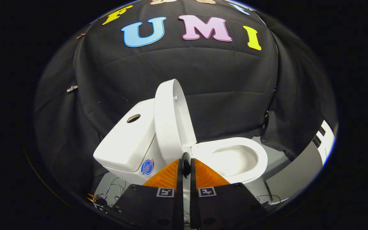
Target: Open the toilet lid.
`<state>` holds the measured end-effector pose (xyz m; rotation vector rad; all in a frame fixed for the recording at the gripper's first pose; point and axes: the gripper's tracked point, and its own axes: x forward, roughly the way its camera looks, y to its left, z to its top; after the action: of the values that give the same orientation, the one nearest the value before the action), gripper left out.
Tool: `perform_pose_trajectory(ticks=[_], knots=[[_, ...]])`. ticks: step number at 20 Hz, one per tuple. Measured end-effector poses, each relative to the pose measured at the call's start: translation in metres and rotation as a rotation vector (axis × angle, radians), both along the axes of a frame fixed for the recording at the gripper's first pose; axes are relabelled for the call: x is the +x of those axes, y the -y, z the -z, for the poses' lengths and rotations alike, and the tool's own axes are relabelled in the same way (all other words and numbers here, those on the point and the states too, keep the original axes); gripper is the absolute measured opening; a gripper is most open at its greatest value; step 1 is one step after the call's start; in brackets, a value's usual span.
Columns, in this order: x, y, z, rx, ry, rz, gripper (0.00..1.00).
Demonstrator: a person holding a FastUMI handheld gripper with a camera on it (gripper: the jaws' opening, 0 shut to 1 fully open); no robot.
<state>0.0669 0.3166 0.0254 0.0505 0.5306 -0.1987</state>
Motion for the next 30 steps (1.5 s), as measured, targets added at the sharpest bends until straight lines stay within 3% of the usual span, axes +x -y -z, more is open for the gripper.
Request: perform_pose_trajectory(ticks=[6, 14, 27, 30], knots=[[0.007, -0.018, 0.008, -0.043, 0.003, -0.016, 0.18], [0.009, -0.034, 0.014, -0.101, -0.003, -0.031, 0.18], [0.011, -0.046, 0.019, -0.087, -0.007, -0.066, 0.21], [0.010, -0.057, 0.020, -0.036, -0.011, -0.103, 0.50]])
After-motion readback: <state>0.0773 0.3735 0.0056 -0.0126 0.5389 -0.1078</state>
